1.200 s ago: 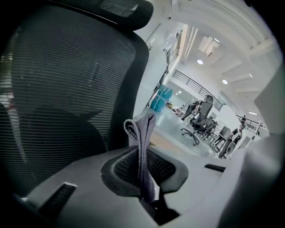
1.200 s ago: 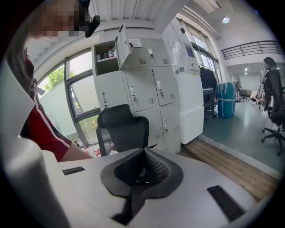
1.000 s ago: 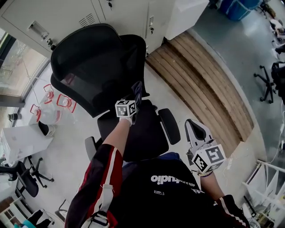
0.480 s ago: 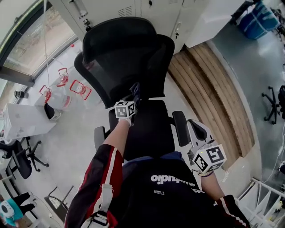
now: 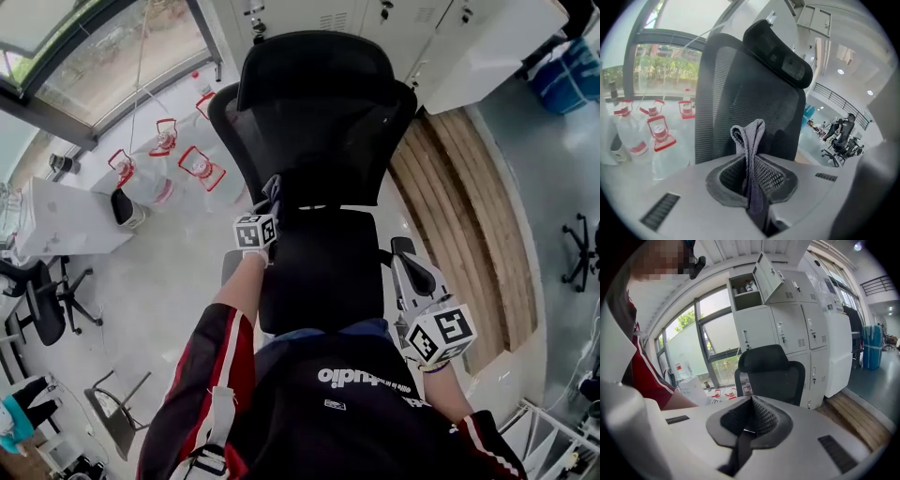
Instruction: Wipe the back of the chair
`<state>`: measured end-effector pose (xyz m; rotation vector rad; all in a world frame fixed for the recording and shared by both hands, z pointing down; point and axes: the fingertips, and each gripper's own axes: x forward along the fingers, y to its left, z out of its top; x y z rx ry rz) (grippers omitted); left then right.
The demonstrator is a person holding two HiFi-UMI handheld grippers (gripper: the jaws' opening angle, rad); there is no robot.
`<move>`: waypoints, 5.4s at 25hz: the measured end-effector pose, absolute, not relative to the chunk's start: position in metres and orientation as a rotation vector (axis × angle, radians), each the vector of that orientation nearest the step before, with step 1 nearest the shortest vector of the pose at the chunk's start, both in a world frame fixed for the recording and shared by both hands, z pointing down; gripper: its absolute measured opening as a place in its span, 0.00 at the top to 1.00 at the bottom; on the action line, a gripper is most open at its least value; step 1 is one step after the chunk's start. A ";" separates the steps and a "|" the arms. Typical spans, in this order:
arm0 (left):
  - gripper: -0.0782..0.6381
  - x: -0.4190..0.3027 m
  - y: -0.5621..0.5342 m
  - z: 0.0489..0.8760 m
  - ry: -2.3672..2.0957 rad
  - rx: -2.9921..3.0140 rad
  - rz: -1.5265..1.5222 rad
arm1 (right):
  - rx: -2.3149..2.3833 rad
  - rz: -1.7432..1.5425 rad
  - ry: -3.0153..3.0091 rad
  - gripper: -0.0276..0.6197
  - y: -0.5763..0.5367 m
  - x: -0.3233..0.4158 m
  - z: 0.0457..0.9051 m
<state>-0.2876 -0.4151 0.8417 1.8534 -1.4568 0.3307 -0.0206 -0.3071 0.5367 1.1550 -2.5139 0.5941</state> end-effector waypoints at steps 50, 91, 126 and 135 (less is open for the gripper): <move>0.82 -0.199 -0.249 0.445 -1.696 2.341 -0.075 | 0.876 0.424 -2.799 0.94 -0.322 -0.060 0.445; 0.82 -0.058 0.188 0.418 -1.548 2.361 -0.249 | 0.943 0.415 -2.778 0.94 0.142 0.096 0.418; 0.82 -0.046 0.461 0.389 -1.696 2.428 -0.214 | 1.159 0.342 -2.787 0.94 0.403 0.152 0.407; 0.82 -0.032 0.498 0.394 -1.638 2.454 -0.190 | 1.193 0.347 -2.781 0.94 0.446 0.162 0.412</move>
